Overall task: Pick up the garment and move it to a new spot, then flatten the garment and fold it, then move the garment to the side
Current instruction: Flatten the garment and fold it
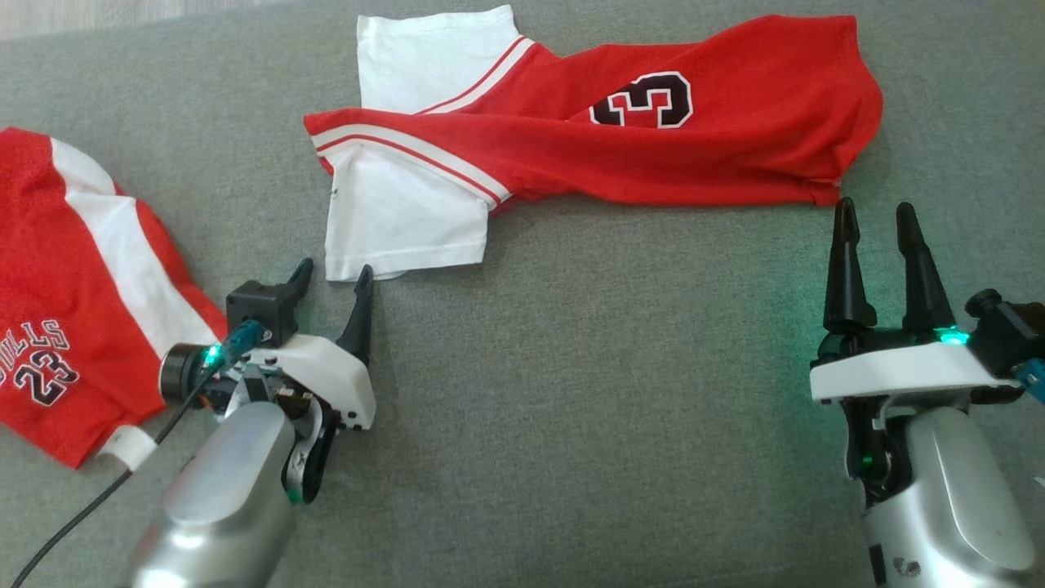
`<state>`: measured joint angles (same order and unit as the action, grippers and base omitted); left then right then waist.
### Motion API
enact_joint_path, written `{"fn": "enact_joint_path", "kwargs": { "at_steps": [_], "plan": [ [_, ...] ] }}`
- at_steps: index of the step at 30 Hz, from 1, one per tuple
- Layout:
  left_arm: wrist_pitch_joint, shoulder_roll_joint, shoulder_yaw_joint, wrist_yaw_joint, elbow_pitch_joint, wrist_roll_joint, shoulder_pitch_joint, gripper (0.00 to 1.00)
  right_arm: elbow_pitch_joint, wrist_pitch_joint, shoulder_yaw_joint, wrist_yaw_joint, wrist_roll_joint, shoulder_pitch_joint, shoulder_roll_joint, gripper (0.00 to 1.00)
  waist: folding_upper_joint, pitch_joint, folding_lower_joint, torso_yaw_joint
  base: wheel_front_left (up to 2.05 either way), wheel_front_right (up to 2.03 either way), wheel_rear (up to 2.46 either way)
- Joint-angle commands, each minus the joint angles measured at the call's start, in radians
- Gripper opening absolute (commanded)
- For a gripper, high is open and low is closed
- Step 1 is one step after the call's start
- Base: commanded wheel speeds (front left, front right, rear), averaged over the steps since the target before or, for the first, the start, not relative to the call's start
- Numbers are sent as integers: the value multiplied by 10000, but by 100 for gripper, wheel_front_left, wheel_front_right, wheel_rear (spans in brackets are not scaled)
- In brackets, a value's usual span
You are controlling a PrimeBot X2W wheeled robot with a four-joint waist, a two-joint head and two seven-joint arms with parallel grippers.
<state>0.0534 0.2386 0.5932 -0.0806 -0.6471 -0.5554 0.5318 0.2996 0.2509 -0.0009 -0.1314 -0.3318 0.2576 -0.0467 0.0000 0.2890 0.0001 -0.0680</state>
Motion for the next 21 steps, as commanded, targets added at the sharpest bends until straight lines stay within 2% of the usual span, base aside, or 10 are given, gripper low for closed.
{"fn": "enact_joint_path", "kwargs": {
  "at_steps": [1, 3, 4, 5, 9, 13, 21],
  "plan": [
    [-34, 156, -212, -57, 120, -62, 441, 100, -323, 109, 215, 7, -14, 227, -35, 100, 0, -21, -1, 14, 0, 0, 0],
    [-35, 119, -183, -38, 45, -81, 460, 100, -293, 109, 176, 7, -4, 225, -35, 100, 0, -50, -1, 42, 0, 0, 0],
    [-27, 102, -168, -15, 17, -93, 471, 61, -279, 109, 168, 7, 2, 230, -35, 100, 0, -61, -1, 59, 0, 0, 0],
    [-13, 88, -153, 18, -6, -106, 482, 0, -266, 109, 165, 7, 8, 237, -35, 100, 0, -72, -1, 76, 0, 0, 0],
    [198, 68, -140, 152, 22, -150, 523, 0, -204, 109, 142, 7, 41, 260, -35, 100, 0, -126, -1, 169, 0, 0, 0],
    [838, 62, -192, 188, 381, -116, 471, 0, -47, 109, 16, 7, 126, 235, -35, 100, 0, -277, -1, 338, 0, 0, 0],
    [1916, 240, -590, -202, 2484, 18, -395, 0, 418, 109, -283, 7, 256, 127, -35, 100, 0, -960, -1, 992, 0, 0, 0]
  ]
}}
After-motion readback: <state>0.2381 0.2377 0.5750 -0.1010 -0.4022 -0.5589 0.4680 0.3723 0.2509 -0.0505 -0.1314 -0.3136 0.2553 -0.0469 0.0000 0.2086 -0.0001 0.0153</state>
